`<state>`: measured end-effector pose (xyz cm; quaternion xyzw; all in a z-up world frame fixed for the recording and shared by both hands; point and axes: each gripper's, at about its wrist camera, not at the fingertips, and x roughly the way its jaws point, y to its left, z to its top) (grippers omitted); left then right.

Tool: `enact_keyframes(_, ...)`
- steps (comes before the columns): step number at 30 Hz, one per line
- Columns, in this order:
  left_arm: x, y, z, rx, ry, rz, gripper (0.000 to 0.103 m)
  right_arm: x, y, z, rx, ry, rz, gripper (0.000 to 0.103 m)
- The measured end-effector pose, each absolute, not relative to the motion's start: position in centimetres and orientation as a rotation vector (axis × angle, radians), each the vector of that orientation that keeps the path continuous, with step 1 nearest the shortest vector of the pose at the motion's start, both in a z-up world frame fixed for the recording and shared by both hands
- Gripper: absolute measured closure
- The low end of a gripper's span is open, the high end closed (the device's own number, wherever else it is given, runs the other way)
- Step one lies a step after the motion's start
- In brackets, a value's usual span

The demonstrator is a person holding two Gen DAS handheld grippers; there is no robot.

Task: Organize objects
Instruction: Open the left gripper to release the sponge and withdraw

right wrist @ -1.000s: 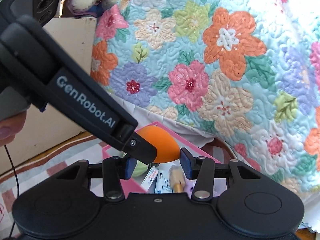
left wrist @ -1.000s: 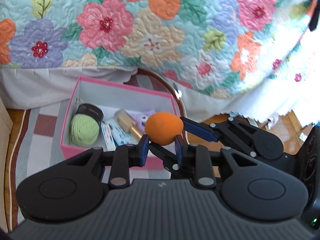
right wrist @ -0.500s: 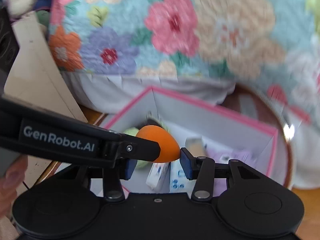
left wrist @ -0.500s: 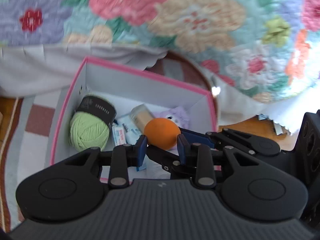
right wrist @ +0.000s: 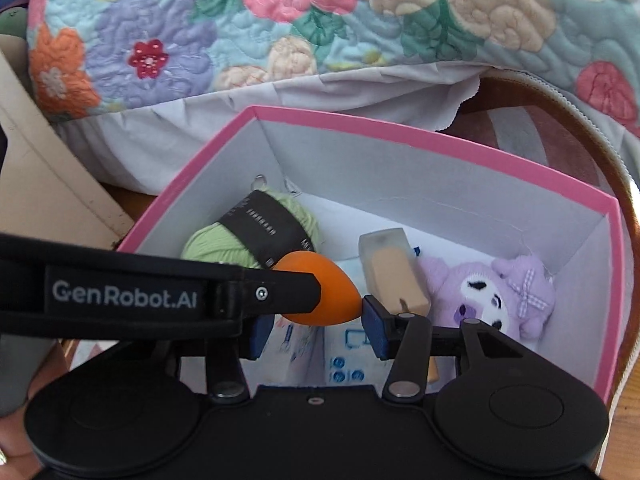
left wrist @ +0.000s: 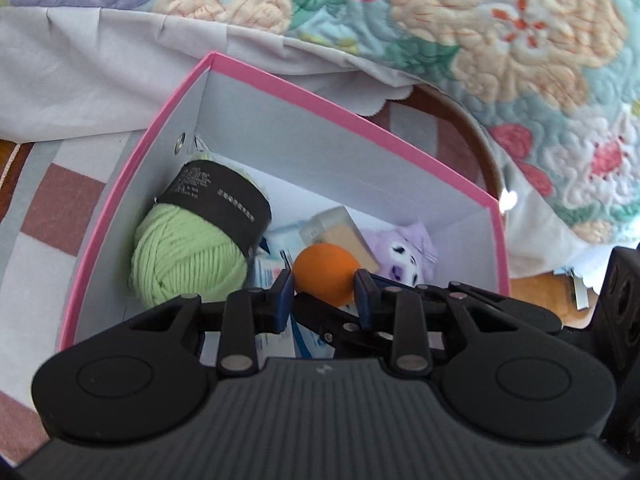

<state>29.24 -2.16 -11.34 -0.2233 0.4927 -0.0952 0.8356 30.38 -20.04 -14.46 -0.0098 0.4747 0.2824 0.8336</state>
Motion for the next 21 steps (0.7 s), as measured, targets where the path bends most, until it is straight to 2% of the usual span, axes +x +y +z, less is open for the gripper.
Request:
enact_keyframes(10,29.1,-1.8,-10.4,-0.444,0.988,-0.152,0.073,30.4,-20.7,-14.5,-0.026,0.976,0.573,0.047)
enact_keyframes(12,28.7,-1.8,-9.8,-0.425,0.981,-0.142,0.073,29.9,-20.8,-14.3,-0.04,0.959,0.578,0.062)
enact_keyframes(15,28.3,-1.9,-9.3,-0.414,0.972,-0.137,0.073,29.6,-20.2,-14.2,-0.082,0.946,0.587,0.079)
enact_keyframes(17,28.5,-2.1,-9.3,-0.414,0.975,-0.136,0.073,29.7,-19.5,-14.7,-0.102,0.963,0.584,0.085)
enact_keyframes(21,28.4,-2.5,-9.3,-0.415,0.981,-0.126,0.073,29.8,-18.8,-15.2,-0.125,0.916,0.566,0.084)
